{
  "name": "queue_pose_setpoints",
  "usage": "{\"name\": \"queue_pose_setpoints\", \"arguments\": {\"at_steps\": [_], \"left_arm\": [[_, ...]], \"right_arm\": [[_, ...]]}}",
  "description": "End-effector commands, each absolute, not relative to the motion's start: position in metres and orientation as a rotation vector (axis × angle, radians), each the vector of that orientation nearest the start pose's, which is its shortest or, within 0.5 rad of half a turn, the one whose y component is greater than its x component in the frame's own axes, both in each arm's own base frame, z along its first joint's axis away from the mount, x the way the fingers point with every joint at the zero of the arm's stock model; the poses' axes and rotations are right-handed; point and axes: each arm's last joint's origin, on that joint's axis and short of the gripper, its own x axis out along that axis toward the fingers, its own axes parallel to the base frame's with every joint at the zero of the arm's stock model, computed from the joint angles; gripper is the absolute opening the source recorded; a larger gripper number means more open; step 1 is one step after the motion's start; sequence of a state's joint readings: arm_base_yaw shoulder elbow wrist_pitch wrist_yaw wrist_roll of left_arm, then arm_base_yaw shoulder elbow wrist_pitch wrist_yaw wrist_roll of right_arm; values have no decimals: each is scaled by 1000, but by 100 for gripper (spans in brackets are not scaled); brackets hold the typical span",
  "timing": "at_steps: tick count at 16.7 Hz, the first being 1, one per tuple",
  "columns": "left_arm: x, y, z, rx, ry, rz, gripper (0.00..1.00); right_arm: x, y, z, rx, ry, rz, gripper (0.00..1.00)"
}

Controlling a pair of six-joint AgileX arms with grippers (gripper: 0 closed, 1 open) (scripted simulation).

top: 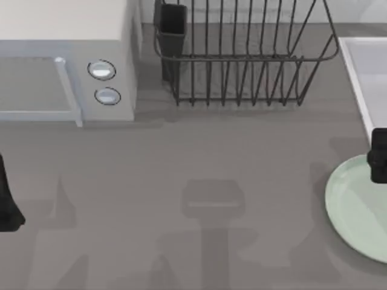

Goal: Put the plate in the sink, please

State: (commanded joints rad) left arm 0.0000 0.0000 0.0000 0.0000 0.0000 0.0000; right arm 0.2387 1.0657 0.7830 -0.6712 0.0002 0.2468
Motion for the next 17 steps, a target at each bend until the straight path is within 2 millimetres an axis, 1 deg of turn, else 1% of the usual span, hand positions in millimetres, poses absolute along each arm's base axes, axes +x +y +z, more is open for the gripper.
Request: {"name": "queue_pose_setpoints", "arguments": {"at_steps": [2,4,6,8,11,17], "left_arm": [[106,-1,160,0,0,0,100],[106,-1,160,0,0,0,100],[106,-1,160,0,0,0,100],[106,-1,160,0,0,0,100],[106,-1,160,0,0,0,100],[106,-1,160,0,0,0,100]], "right_arm": [[229,67,235,96,1144,86,100],[253,84,225,74,1298,61,100],[272,99,214,48,1422,35,100],[285,111,204,26,1508,11,100],[293,120,196,9,1568,-7,100],[294,119,195,12,1569,-10,100]]}}
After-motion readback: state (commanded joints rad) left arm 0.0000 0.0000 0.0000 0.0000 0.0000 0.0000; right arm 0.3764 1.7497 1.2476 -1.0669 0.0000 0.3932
